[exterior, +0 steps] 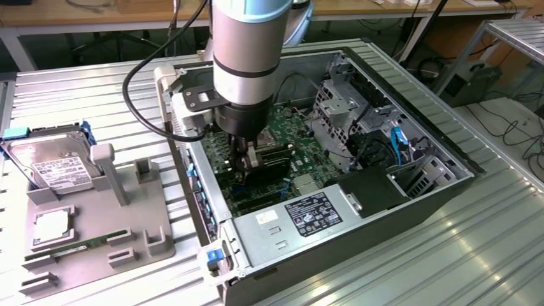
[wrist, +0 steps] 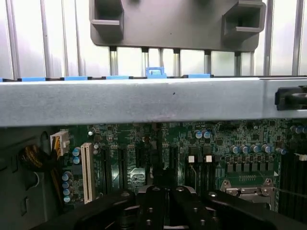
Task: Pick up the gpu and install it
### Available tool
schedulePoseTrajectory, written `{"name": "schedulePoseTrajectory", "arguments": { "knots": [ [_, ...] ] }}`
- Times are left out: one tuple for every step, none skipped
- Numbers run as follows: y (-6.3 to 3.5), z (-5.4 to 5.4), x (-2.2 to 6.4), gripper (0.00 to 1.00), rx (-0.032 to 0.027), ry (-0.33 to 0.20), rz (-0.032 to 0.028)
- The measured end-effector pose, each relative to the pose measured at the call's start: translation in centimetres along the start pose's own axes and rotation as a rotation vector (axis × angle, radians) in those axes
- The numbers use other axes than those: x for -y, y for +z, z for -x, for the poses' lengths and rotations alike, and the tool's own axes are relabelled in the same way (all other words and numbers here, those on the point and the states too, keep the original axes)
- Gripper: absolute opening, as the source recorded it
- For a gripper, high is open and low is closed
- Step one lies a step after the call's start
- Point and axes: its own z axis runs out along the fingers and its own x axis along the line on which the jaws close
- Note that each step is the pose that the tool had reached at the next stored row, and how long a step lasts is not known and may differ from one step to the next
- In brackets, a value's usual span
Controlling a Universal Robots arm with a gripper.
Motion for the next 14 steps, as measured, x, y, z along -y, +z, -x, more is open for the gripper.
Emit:
{"name": "schedulePoseTrajectory", "arguments": {
  "knots": [
    [0.00, 0.0, 0.00, 0.11, -0.0001, 0.000, -0.0001],
    [-0.24, 0.0, 0.01, 0.11, 0.0005, 0.000, -0.0006],
    [-0.80, 0.1, 0.03, 0.11, 0.0022, 0.000, -0.0018],
    [-1.47, 0.1, 0.08, 0.11, 0.0001, 0.000, -0.0006],
    [-1.71, 0.1, 0.14, 0.11, 0.0002, 0.000, -0.0007],
    [-1.93, 0.1, 0.28, 0.11, 0.0003, 0.000, -0.0007],
    [-2.02, 0.1, 0.51, 0.11, 0.0004, 0.000, -0.0006],
    [-2.04, 0.1, 0.86, 0.11, 0.0004, 0.000, 0.0007],
    [-2.05, 0.1, 1.23, 0.11, 0.0009, 0.000, 0.0024],
    [-2.03, 0.1, 1.63, 0.11, 0.0016, 0.000, 0.0041],
    [-2.02, 0.1, 2.06, 0.11, 0.0021, 0.000, 0.0058],
    [-2.03, 0.1, 2.45, 0.11, 0.0023, 0.000, 0.0075],
    [-2.02, 0.1, 2.85, 0.11, 0.0027, 0.001, 0.0088],
    [-2.03, 0.1, 3.28, 0.11, 0.0030, 0.001, 0.0101]
  ]
}}
